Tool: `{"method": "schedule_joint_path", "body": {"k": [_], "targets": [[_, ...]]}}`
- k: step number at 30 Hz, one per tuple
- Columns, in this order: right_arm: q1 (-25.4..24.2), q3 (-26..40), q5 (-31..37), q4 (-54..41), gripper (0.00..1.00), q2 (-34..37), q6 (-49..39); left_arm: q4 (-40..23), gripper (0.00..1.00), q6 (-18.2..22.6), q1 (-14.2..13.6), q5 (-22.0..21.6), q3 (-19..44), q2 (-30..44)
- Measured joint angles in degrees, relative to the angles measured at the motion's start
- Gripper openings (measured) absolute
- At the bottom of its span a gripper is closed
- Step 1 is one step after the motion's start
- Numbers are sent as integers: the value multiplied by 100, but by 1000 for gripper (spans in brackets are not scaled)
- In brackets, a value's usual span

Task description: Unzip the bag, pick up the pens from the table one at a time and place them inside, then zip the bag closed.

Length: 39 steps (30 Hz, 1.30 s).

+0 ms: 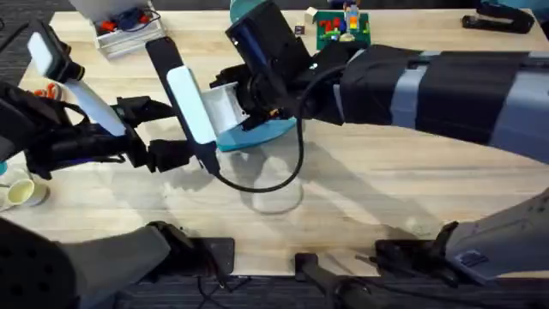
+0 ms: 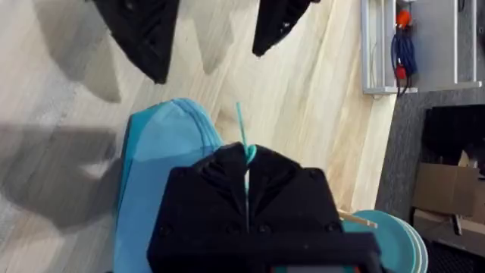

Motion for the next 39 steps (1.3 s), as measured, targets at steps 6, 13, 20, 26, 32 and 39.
{"method": "schedule_joint_path", "body": {"k": [6, 13, 20, 26, 32, 39], "targets": [[-2, 0, -2, 2, 31, 0, 0, 258, 994, 149, -6, 92, 0, 237], [-28, 0, -4, 2, 30, 0, 0, 491, 994, 740, -445, 68, 0, 473], [-28, 0, -3, 2, 30, 0, -2, 952, 993, 895, -1136, 70, 0, 962], [-28, 0, -2, 2, 31, -2, -2, 1524, 994, 925, -1803, 267, 0, 1611], [-28, 0, -2, 2, 30, 0, -2, 1585, 861, 924, -1805, 554, 0, 1611], [-39, 0, -46, 9, 31, 0, -2, 1609, 49, 962, -1805, 605, 0, 1611]]}}
